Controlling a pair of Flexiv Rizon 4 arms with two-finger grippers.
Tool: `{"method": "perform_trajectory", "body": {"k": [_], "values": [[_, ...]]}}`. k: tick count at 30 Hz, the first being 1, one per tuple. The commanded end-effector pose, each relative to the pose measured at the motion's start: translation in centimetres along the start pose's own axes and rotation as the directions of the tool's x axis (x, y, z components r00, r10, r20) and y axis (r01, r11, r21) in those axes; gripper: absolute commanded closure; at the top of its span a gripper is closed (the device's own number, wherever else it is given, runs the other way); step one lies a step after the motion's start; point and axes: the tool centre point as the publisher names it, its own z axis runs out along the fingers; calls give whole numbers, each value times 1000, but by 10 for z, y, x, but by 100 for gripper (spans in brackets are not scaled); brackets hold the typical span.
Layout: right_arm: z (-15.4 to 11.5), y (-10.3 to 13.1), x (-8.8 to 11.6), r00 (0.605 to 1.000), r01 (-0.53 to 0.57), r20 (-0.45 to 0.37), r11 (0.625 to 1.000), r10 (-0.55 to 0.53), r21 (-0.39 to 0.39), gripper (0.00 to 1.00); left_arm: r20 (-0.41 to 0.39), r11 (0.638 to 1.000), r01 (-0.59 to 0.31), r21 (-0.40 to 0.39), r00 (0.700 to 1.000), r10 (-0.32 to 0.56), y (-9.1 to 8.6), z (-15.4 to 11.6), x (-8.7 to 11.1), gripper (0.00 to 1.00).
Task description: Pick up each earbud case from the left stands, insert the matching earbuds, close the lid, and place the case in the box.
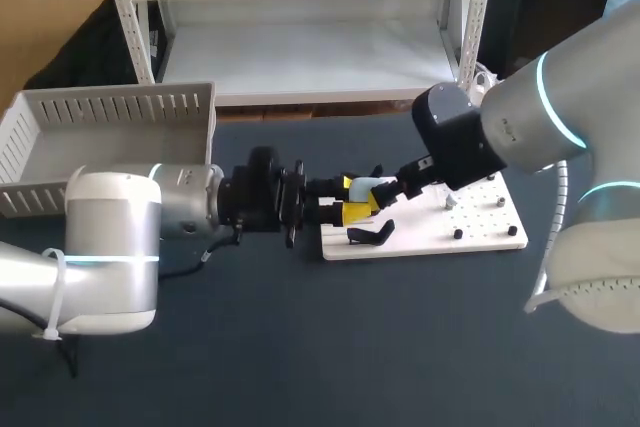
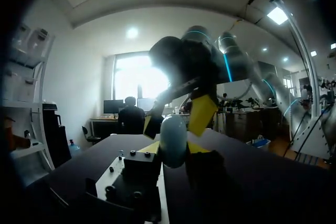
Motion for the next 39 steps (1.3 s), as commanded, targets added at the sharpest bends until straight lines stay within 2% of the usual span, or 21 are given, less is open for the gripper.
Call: {"method": "perform_trajectory", "body": {"k": [1, 13, 23, 27, 30, 34, 39], "values": [[2, 0, 0, 1000, -4, 5, 1000, 3, 18, 0, 3, 1000, -1, 2, 1000, 1, 1, 0, 1, 100], [-4, -7, -8, 999, -22, 27, 999, 21, 32, 0, 3, 1000, -1, 2, 1000, 1, 1, 0, 1, 100], [-31, -14, -27, 994, -3, 105, 997, -5, 72, 0, 3, 1000, -1, 2, 1000, 1, 1, 0, 1, 100], [-52, -29, -35, 990, 32, 133, 989, -52, 145, 0, 3, 1000, -1, 2, 1000, 1, 1, 0, 1, 100], [-64, -47, -37, 989, 71, 111, 969, -99, 235, 0, 3, 1000, -1, 2, 1000, 1, 1, 0, 1, 100], [-72, -77, -32, 991, 111, 29, 932, -129, 346, 0, 3, 1000, -1, 2, 1000, 1, 1, 0, 1, 100], [-70, -117, -19, 985, 172, -102, 864, -140, 473, 0, 3, 1000, -1, 2, 1000, 1, 1, 0, 1, 100]]}}
